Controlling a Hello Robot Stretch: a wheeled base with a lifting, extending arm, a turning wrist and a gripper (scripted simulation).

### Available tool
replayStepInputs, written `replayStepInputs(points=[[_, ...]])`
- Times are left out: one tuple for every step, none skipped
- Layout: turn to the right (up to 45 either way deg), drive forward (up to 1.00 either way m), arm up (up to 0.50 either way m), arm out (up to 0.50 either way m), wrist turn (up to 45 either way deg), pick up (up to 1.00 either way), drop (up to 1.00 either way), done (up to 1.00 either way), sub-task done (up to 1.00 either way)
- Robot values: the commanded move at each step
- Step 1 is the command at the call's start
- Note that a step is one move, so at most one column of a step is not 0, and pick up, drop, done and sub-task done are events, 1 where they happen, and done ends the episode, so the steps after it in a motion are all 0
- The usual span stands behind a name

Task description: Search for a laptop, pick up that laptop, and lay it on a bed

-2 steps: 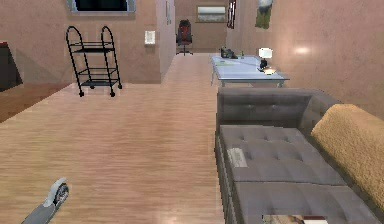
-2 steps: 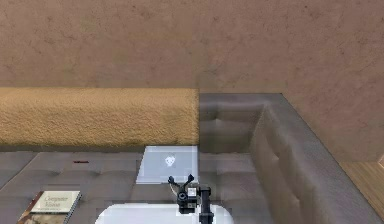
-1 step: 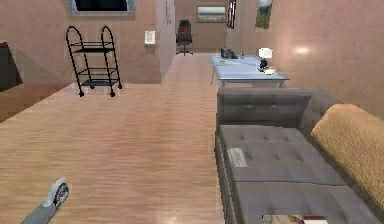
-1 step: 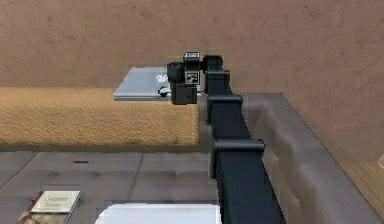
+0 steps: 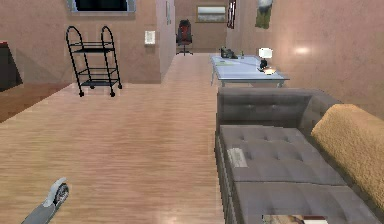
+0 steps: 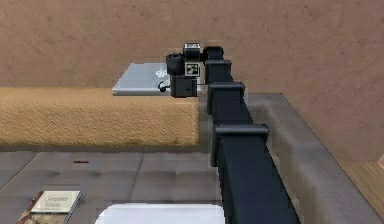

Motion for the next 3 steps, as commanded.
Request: replayStepInputs(points=[[0.0,0.0,0.0,0.0,-45.0,0.0,0.0,0.0,0.0],[0.0,0.0,0.0,0.0,-45.0,0.0,0.0,0.0,0.0],[0.0,0.0,0.0,0.0,-33.0,0.0,0.0,0.0,0.0]])
